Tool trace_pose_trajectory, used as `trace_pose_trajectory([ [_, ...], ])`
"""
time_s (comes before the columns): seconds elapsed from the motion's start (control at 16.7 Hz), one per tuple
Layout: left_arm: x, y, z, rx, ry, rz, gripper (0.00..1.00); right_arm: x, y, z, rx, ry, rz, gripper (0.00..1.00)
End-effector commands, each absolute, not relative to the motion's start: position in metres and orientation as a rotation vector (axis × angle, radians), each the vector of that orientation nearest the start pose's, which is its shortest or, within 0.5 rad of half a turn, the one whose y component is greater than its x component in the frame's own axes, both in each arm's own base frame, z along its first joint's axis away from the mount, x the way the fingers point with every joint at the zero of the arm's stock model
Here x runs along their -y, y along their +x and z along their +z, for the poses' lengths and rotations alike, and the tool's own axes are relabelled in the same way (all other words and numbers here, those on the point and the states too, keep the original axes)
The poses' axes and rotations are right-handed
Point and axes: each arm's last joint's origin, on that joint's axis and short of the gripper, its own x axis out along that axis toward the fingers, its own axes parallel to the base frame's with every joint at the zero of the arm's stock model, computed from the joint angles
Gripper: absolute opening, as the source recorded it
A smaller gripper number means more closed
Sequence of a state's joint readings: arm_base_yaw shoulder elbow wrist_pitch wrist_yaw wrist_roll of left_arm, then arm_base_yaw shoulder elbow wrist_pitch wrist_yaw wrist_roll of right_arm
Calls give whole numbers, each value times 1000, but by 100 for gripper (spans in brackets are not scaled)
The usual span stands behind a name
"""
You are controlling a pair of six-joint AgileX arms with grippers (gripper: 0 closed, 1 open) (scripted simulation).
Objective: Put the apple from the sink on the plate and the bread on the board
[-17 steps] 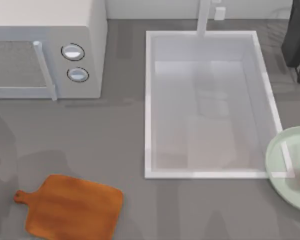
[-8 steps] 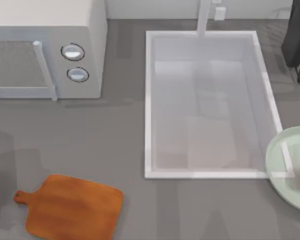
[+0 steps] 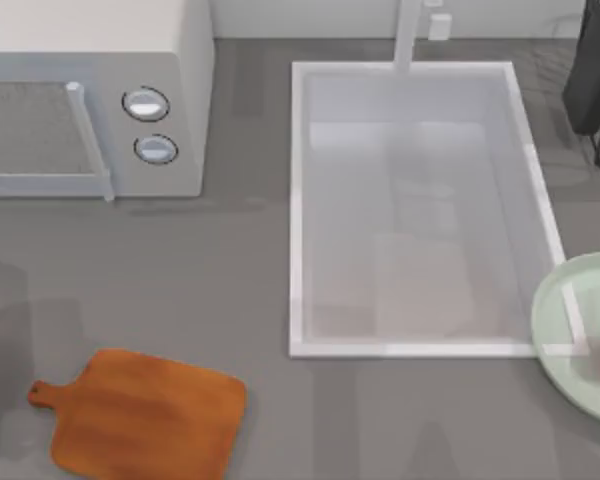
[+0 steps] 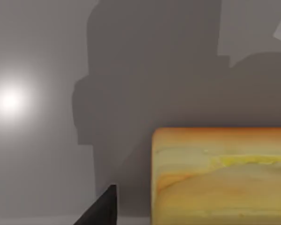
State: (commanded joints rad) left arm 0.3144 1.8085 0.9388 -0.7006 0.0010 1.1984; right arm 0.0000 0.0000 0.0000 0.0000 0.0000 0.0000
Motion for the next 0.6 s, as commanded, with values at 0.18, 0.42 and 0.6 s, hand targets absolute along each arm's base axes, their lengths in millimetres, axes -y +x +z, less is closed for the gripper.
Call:
trace_pose_trajectory([
  [0.18, -91, 277, 109, -1459, 687, -687, 32, 1, 106, 160, 0, 0, 0, 100],
  [0.42, -91, 277, 109, -1459, 687, -687, 2, 1, 106, 160, 0, 0, 0, 100],
  [0.6, -91, 277, 109, -1459, 687, -687, 0, 1, 106, 160, 0, 0, 0, 100],
])
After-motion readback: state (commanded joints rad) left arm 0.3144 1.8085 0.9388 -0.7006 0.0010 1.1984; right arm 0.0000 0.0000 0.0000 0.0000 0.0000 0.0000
